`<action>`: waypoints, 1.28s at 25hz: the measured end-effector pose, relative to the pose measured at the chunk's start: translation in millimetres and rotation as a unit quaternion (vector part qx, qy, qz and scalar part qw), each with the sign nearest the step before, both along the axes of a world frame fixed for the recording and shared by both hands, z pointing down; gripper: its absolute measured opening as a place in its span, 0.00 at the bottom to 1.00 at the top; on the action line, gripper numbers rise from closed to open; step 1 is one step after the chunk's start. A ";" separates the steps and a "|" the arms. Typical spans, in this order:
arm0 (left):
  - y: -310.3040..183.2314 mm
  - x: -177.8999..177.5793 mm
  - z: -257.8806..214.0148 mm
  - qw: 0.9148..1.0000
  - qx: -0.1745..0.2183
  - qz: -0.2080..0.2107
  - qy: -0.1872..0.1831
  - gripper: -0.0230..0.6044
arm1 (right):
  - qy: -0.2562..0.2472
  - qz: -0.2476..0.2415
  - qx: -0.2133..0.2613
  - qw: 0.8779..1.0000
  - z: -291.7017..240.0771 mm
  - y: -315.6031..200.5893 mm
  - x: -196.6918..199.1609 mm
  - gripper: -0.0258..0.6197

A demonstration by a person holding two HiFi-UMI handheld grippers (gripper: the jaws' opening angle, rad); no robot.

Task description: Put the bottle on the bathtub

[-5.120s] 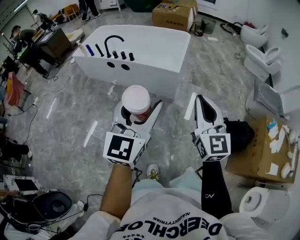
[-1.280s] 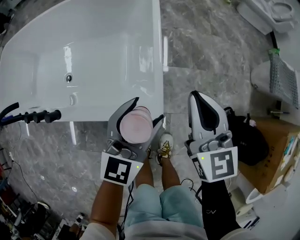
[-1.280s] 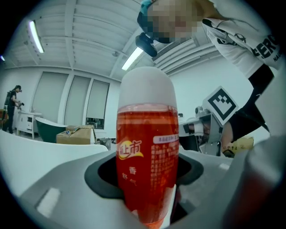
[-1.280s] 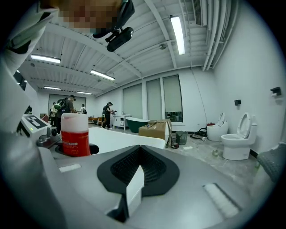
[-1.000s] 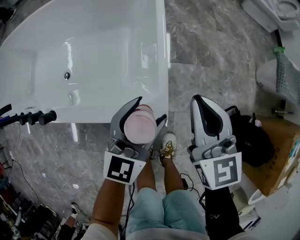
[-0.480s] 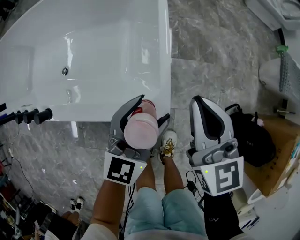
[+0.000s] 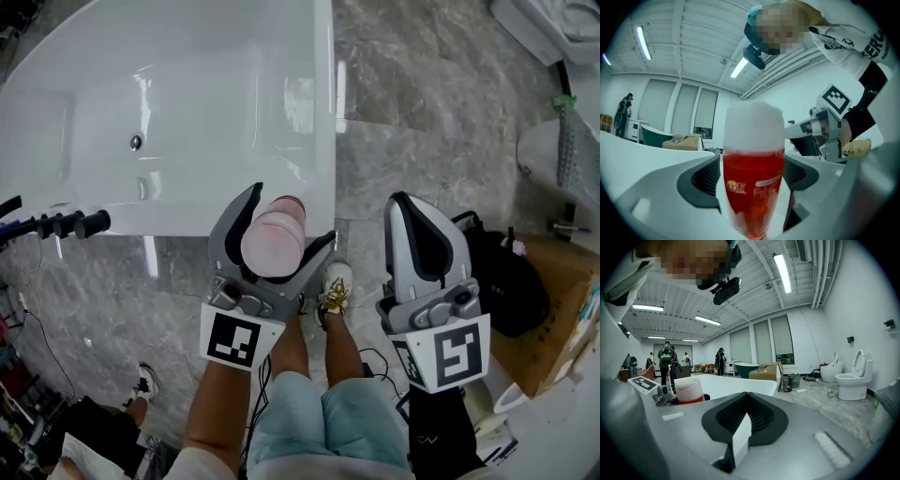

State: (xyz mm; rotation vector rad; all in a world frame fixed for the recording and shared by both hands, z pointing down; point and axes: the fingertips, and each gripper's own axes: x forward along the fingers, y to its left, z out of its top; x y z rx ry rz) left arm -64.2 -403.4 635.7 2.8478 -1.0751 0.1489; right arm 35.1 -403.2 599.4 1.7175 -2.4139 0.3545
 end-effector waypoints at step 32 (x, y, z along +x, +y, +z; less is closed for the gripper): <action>24.5 -78.7 -382.5 0.988 0.096 -0.120 0.013 0.58 | 0.030 -0.074 0.141 0.987 -321.5 21.0 -69.5 0.09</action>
